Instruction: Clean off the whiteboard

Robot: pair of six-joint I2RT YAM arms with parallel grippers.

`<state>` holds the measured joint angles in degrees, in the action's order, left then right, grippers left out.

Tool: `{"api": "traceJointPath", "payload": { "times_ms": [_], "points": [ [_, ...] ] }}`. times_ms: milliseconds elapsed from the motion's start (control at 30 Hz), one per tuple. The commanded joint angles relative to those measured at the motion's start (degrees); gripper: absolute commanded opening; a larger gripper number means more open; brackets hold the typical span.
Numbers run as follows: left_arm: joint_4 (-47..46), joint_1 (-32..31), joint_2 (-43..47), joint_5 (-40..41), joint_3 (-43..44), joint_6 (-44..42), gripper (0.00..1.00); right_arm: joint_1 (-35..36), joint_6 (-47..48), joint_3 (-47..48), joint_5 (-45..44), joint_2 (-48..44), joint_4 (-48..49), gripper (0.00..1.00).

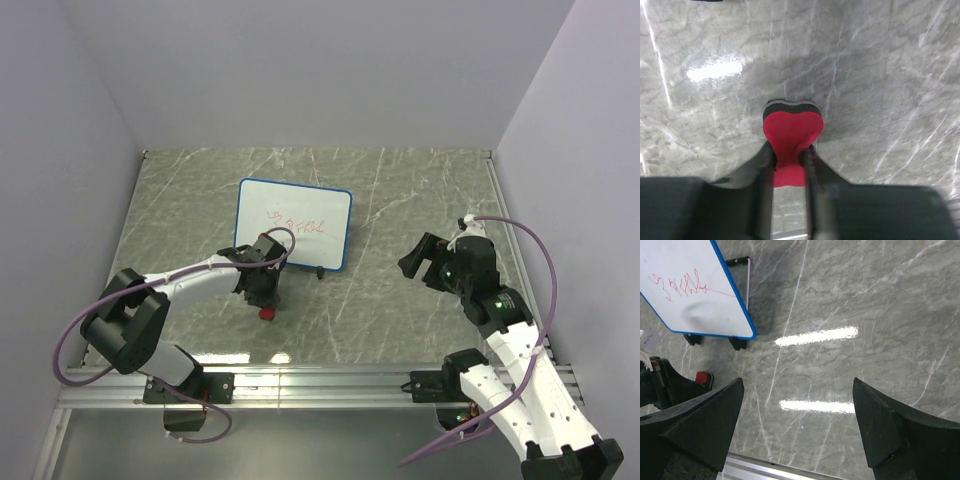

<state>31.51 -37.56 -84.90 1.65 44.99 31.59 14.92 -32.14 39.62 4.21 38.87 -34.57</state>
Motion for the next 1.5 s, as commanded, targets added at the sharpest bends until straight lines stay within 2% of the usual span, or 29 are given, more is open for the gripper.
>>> {"api": "traceJointPath", "payload": {
  "times_ms": [0,33,67,200,333,467,600,867,1067,1367,1467],
  "points": [
    [0.22,0.03,-0.96,-0.95,0.53,0.75,0.17,0.81,0.94,-0.33,-0.78,0.41,2.75,0.96],
    [0.74,0.03,-1.84,-0.95,0.80,0.75,0.06,0.90,0.94,-0.42,-0.87,0.68,2.75,0.96],
    [0.92,0.03,-2.02,-0.77,1.41,0.66,0.00,0.99,0.94,-0.33,-0.78,0.85,2.75,0.96],
    [3.64,-0.06,-0.10,0.89,4.57,0.66,0.00,1.08,1.47,1.34,0.45,2.52,3.19,0.96],
    [8.74,-0.06,5.70,12.02,12.21,2.85,0.00,0.90,2.17,6.78,4.22,7.87,5.64,0.96],
    [5.43,-0.23,6.95,12.68,20.99,0.24,0.00,0.46,1.38,10.74,11.25,14.38,11.44,0.96],
    [1.99,-0.85,3.96,14.08,26.36,-0.74,0.00,0.11,0.24,11.71,15.03,21.04,22.14,0.96],
    [-2.33,-4.53,-5.71,13.38,33.92,1.09,0.00,-0.24,1.46,19.26,20.40,40.21,30.87,0.90],
    [-1.54,-8.40,-6.24,13.73,37.71,2.33,0.00,-0.24,4.54,27.08,23.56,51.46,32.19,0.87],
    [-0.74,-10.95,-5.27,13.03,36.31,3.21,0.00,3.18,3.66,32.10,24.27,60.17,32.90,0.85],
    [-1.10,-10.95,-5.71,12.68,36.39,2.51,0.00,4.59,3.31,33.68,24.27,62.46,33.25,0.81]
  ]
}}
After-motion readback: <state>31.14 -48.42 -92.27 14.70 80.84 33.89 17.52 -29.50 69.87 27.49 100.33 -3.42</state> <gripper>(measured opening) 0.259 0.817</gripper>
